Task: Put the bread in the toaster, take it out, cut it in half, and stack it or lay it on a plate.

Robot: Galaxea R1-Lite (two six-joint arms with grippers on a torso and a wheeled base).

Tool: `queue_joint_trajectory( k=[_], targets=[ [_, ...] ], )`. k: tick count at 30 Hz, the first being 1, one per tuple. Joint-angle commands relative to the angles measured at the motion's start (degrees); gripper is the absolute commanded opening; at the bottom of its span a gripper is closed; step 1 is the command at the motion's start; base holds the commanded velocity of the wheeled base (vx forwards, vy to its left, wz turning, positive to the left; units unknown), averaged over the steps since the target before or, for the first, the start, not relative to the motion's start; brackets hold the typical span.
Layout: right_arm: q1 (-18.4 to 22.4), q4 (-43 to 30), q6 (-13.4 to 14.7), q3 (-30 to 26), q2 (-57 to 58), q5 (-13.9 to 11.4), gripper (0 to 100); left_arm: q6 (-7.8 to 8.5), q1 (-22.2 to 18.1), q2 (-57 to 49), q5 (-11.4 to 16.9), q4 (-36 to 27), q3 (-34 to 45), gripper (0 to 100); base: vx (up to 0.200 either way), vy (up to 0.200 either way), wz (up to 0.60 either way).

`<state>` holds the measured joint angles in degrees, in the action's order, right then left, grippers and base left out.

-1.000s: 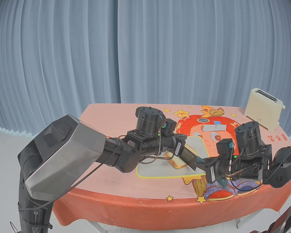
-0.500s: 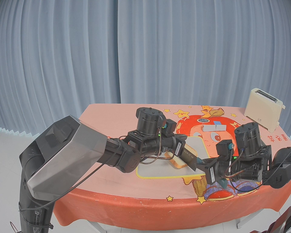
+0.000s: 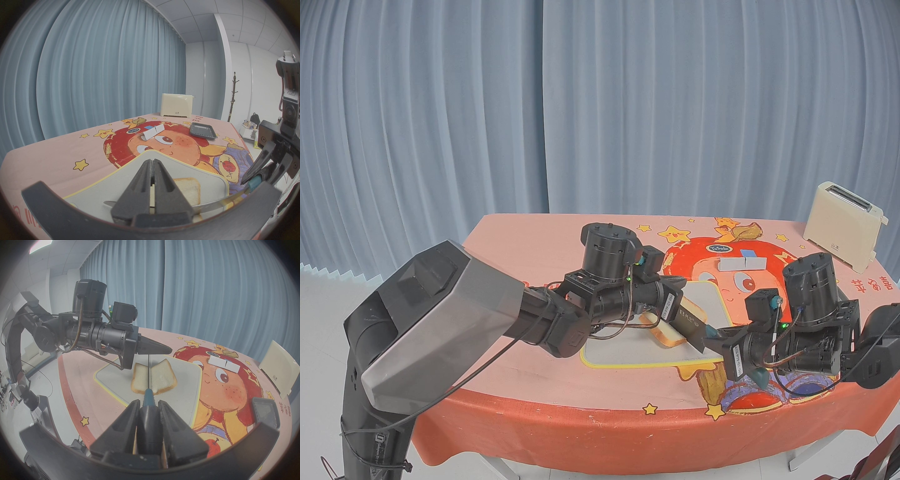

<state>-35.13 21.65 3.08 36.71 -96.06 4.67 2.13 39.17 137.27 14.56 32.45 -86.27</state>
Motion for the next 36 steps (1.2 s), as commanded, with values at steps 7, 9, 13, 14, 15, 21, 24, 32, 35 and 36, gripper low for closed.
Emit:
queue_joint_trajectory(
  k=[7,9,13,14,15,21,24,32,35,36],
  targets=[
    [-0.02,-0.03,-0.01,-0.06,0.00,-0.01,0,-0.11,0.03,1.69,-0.67,0.42,-0.04,0,0.000,0.000,0.00],
    [-0.02,-0.03,-0.01,-0.06,0.00,-0.01,0,-0.11,0.03,1.69,-0.67,0.42,0.05,0,0.000,0.000,0.00],
    [-0.02,-0.03,-0.01,-0.06,0.00,-0.01,0,-0.11,0.03,1.60,-0.67,0.42,0.32,0,0.000,0.000,0.00],
    [-0.02,-0.03,-0.01,-0.14,0.00,-0.01,0,-0.11,0.03,1.60,-0.67,0.42,0.40,0,0.000,0.000,0.00],
    [-0.02,-0.03,-0.01,-0.14,0.00,-0.01,0,-0.11,0.03,1.51,-0.67,0.42,0.49,0,0.000,0.000,0.00],
    [-0.02,-0.03,-0.01,-0.14,0.00,-0.01,0,-0.11,0.03,1.43,-0.67,0.42,0.49,0,0.000,0.000,0.00],
    [-0.02,-0.03,-0.01,-0.14,0.09,-0.01,0,-0.11,0.12,1.25,-0.67,0.33,0.49,0,0.000,0.000,0.00],
    [0.06,0.06,-0.01,-0.06,0.09,-0.01,0,-0.11,0.12,1.16,-0.76,0.33,0.14,0,0.000,0.000,0.00],
    [0.15,0.23,0.08,0.03,0.35,-0.01,0,-0.11,-0.06,-0.07,-0.76,0.16,-0.21,0,0.000,0.000,0.00],
    [0.24,0.15,0.08,0.03,0.44,-0.01,0,-0.11,-0.06,-0.77,-0.67,-0.02,-0.21,0,0.000,0.000,0.00]
  ],
)
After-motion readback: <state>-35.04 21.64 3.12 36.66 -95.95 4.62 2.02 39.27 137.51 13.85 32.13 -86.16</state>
